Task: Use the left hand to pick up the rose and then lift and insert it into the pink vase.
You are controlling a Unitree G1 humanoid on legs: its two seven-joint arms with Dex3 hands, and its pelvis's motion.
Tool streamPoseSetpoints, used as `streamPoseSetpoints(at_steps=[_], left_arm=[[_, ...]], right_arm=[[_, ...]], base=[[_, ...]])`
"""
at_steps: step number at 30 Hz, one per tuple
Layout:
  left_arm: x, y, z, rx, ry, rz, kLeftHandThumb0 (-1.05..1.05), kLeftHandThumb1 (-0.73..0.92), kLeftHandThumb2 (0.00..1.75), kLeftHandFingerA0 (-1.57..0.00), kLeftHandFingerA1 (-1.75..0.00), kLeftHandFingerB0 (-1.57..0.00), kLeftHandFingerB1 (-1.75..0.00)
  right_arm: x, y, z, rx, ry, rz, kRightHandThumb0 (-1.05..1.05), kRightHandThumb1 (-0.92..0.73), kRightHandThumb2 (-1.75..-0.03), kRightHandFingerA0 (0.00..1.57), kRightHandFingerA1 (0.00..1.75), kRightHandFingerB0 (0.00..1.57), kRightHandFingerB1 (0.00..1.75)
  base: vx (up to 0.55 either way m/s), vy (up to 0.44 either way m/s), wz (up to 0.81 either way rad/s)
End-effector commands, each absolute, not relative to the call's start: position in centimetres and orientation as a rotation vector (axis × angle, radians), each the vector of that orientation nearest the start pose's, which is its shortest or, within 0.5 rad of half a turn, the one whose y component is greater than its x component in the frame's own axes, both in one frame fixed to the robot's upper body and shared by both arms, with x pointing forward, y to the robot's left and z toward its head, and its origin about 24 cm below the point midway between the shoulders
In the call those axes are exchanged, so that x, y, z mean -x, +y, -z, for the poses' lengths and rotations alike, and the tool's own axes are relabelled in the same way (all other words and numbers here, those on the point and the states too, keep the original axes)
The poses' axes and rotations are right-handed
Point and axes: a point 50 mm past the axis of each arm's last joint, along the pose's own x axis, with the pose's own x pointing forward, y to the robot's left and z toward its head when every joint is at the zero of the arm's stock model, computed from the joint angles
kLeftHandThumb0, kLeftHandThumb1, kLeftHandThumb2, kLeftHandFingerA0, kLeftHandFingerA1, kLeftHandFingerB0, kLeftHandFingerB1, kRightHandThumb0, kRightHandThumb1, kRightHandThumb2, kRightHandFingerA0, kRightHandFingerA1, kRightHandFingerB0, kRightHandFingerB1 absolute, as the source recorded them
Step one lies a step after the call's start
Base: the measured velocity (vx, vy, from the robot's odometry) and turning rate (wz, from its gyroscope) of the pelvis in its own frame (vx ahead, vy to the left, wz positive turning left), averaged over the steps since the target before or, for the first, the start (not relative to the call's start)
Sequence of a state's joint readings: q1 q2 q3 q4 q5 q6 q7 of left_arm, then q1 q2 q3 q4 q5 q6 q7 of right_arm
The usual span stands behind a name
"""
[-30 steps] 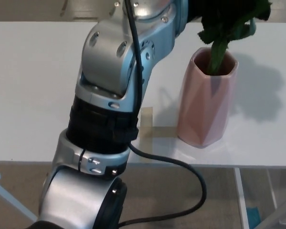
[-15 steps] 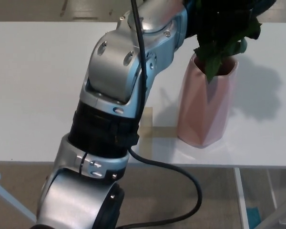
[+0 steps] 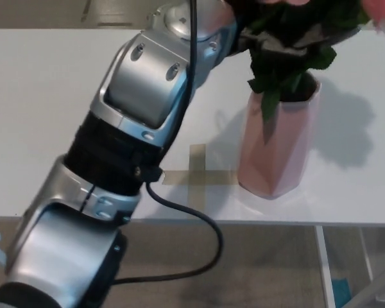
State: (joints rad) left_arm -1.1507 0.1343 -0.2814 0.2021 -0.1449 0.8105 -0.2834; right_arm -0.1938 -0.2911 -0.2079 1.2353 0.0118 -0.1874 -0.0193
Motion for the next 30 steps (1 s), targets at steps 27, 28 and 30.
streamPoseSetpoints(at_steps=[27,28,30], left_arm=[[-36.2,4.9,-26.6,-0.4,0.018,0.777,-0.83,0.47,0.57,0.0,0.0,0.0,0.0],[-36.3,5.5,-26.6,-0.411,0.024,0.767,-0.83,0.47,0.57,0.0,0.0,0.0,0.0],[-36.3,5.9,-26.7,-0.412,0.028,0.765,-0.83,0.47,0.57,0.0,0.0,0.0,0.0]], right_arm=[[-18.5,-27.7,11.2,0.133,0.81,0.314,-0.18,-0.62,-0.58,0.62,0.5,0.56,0.47],[-18.4,-27.8,11.2,0.135,0.811,0.315,-0.18,-0.62,-0.58,0.62,0.5,0.56,0.47],[-18.4,-27.9,11.2,0.135,0.81,0.316,-0.18,-0.62,-0.58,0.62,0.5,0.56,0.47]], base=[[0.0,0.0,0.0],[0.0,0.0,0.0],[0.0,0.0,0.0]])
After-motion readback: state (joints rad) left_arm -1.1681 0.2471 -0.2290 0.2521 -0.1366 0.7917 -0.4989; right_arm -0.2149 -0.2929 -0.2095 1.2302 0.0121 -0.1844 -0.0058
